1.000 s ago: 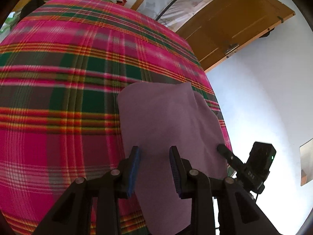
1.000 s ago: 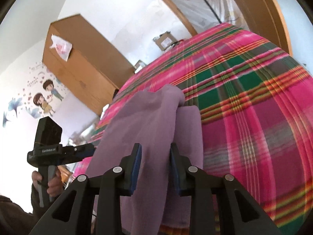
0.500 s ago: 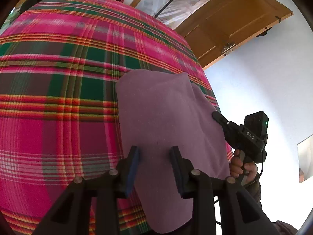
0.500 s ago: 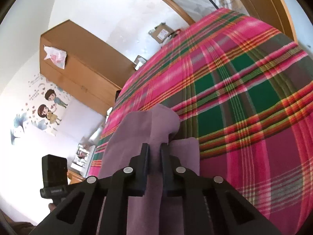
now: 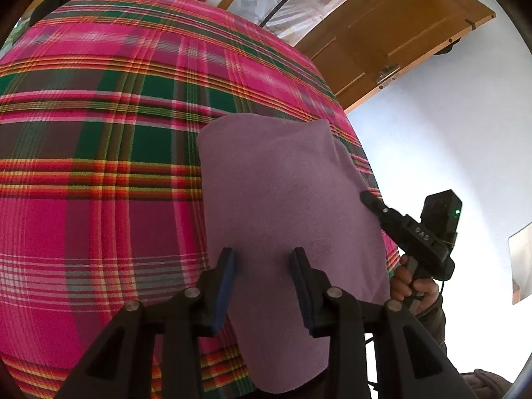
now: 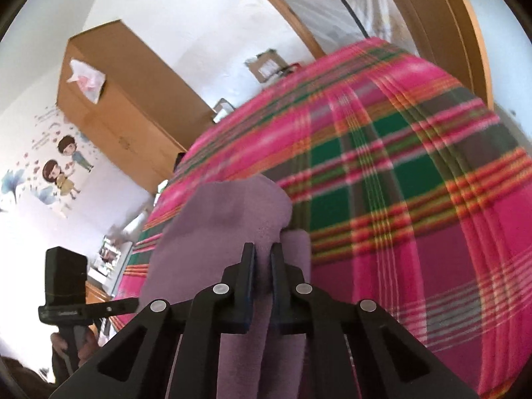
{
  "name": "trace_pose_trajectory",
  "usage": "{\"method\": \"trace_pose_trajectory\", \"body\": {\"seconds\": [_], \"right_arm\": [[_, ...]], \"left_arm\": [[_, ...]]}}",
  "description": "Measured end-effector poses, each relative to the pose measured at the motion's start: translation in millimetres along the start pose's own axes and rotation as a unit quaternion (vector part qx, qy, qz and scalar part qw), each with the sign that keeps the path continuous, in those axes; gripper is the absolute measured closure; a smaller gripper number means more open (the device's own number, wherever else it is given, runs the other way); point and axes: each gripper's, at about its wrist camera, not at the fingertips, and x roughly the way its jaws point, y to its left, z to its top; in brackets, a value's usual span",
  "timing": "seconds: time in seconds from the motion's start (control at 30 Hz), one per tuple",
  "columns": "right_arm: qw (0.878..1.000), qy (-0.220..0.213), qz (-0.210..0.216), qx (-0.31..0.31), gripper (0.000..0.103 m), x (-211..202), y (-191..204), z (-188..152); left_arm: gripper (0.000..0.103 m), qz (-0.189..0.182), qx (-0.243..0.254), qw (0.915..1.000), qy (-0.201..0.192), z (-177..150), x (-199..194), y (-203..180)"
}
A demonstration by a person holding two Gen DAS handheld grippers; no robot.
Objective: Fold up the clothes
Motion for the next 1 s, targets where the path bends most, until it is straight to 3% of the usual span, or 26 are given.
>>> {"method": "trace_pose_trajectory", "body": {"seconds": [0.1, 0.27, 0.33, 0.4, 0.47, 0.7, 1.0], "right_arm": [[1.000, 0.015, -0.009, -0.006, 0.090, 3, -3, 0], [0.998, 0.013, -0.033, -0.058, 0.084, -5, 12, 12], [0.997, 0.010, -0.036, -0.071, 0.080, -6, 16, 18], [0.996, 0.012, -0.040, -0.080, 0.069, -3, 18, 25], [0.995, 0.018, -0.044, -0.084, 0.068, 2, 17, 30], [0.996, 0.041, -0.038, -0.072, 0.068, 22, 10, 38], [0.995, 0.061, -0.023, -0.081, 0.068, 33, 8, 40]], "left_arm": [[0.067, 0.007, 0.007, 0.9999, 0.003, 7, -4, 0], [0.067, 0.023, 0.009, 0.9991, -0.033, 36, -19, 10], [0.067, 0.040, 0.027, 0.9977, -0.048, 52, -20, 8], [0.067, 0.049, 0.046, 0.9958, -0.062, 65, -20, 3], [0.067, 0.041, 0.066, 0.9948, -0.066, 77, -15, -3], [0.067, 0.076, 0.133, 0.9880, -0.021, 96, 20, -21], [0.065, 0.020, 0.157, 0.9873, 0.015, 106, 33, -13]]}}
